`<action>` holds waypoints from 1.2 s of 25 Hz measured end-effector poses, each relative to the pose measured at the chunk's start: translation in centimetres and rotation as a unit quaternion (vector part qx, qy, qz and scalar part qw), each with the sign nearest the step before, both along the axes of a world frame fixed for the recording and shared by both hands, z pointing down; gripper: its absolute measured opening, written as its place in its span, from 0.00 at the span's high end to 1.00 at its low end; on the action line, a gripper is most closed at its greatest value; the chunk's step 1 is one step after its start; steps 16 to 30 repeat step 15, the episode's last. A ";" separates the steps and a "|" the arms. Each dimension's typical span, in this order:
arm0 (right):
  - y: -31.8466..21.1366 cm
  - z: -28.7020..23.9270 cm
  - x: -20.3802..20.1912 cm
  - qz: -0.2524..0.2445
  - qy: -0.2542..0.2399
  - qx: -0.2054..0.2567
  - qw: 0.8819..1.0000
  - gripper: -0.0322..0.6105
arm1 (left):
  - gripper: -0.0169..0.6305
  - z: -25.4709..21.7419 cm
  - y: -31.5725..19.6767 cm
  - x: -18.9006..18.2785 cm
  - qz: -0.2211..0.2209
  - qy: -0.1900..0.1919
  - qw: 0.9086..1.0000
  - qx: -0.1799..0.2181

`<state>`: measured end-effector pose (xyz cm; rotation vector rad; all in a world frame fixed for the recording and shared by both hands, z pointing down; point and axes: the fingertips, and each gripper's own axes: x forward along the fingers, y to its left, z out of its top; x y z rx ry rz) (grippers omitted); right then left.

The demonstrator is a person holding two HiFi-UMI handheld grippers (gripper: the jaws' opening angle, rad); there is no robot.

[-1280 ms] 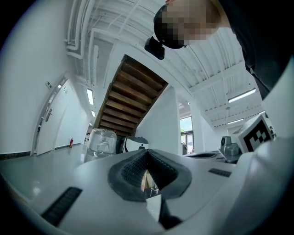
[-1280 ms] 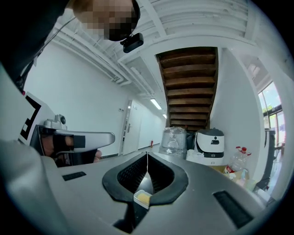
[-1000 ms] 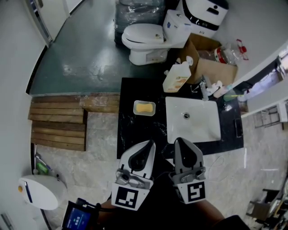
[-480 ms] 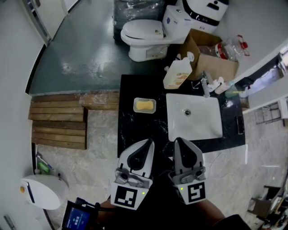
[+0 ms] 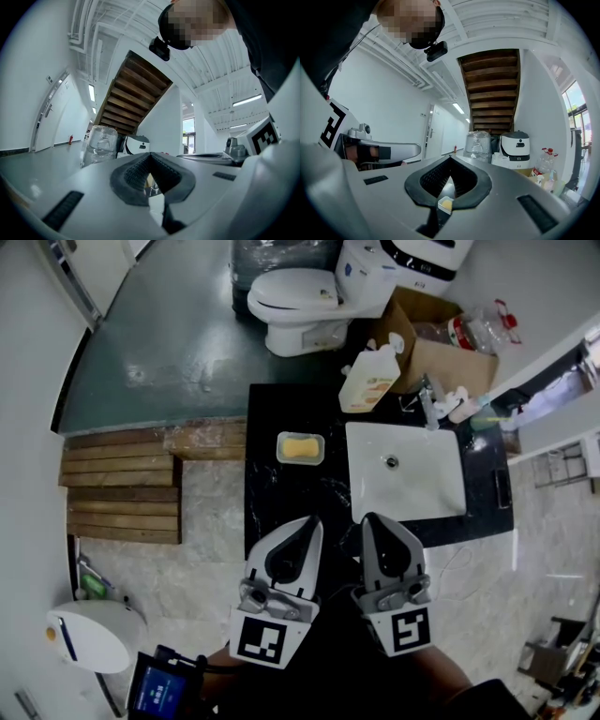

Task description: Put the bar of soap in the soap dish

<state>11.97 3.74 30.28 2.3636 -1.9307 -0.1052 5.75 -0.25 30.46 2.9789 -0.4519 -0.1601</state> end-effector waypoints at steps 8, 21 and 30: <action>-0.6 0.3 0.0 0.001 -0.004 -0.001 1.000 0.94 | 0.97 0.4 -0.6 0.2 -0.008 0.001 1.000 -0.015; -0.3 0.7 0.4 0.010 -0.010 -0.011 1.000 0.94 | 0.97 0.7 -0.7 0.3 0.000 -0.006 1.000 -0.016; -0.3 0.7 0.4 0.010 -0.010 -0.011 1.000 0.94 | 0.97 0.7 -0.7 0.3 0.000 -0.006 1.000 -0.016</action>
